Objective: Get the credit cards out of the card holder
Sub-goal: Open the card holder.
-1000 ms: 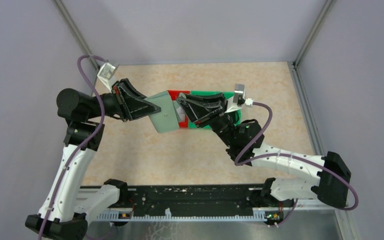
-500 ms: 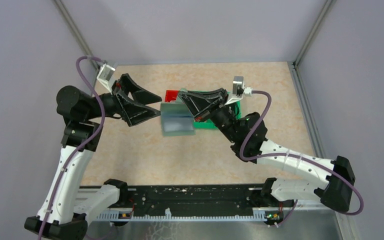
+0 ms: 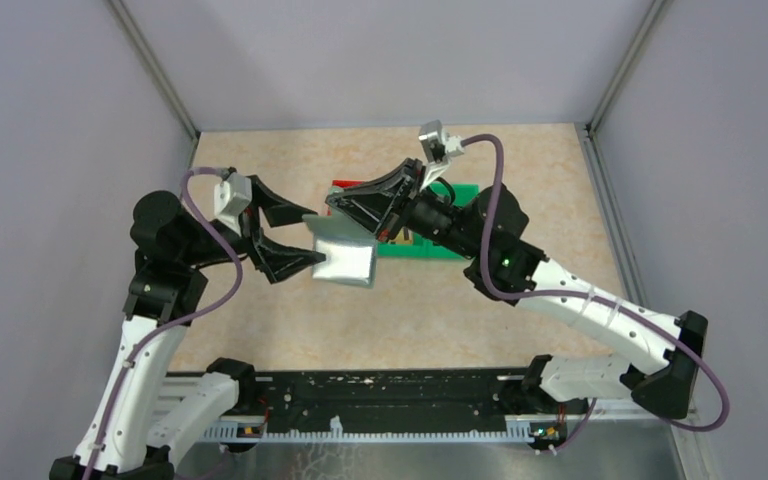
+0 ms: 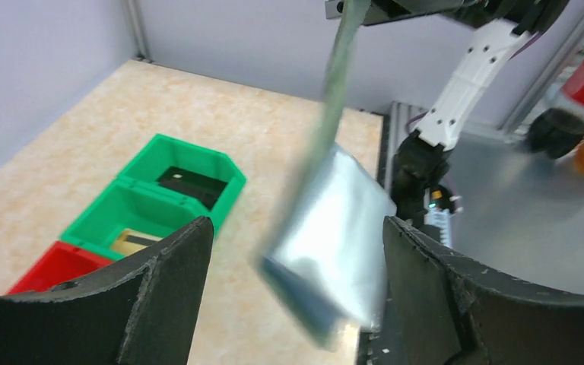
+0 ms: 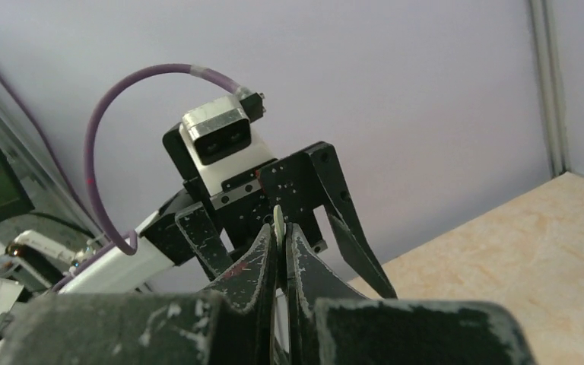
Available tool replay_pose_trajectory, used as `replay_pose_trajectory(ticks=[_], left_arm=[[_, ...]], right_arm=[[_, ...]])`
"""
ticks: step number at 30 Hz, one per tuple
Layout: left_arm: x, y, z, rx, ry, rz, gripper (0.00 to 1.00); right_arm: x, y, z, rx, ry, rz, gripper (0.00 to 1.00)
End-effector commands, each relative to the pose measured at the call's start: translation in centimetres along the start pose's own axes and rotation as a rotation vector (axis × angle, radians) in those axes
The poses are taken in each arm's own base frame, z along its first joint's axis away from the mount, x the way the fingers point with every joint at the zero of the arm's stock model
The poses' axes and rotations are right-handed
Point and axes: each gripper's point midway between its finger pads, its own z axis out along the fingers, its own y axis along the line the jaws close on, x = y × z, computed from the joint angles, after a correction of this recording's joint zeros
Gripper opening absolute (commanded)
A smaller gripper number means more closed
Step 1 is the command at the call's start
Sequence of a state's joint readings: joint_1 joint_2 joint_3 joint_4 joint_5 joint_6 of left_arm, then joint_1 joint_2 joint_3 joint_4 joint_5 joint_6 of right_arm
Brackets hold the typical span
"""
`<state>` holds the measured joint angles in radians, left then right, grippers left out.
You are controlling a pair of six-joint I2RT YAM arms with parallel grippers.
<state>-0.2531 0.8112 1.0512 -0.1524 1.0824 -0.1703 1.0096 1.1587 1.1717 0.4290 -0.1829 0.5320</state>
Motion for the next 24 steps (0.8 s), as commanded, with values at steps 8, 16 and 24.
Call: replay_pose_trajectory(ticks=[8, 16, 24], left_arm=[[0.3, 1.5, -0.4, -0.073, 0.012, 0.201, 0.65], [1.0, -0.5, 0.2, 0.071, 0.026, 0.017, 0.22], [-1.4, -1.6, 0.6, 0.122, -0.003, -0.111, 0.00]], right_arm=[[-1.1, 3.7, 1.9, -0.182, 0.057, 0.025, 0.00], [-1.1, 4.0, 2.4, -0.203, 0.045, 0.070, 0.00], [-1.6, 3.6, 1.9, -0.175, 0.025, 0.061, 0.25]])
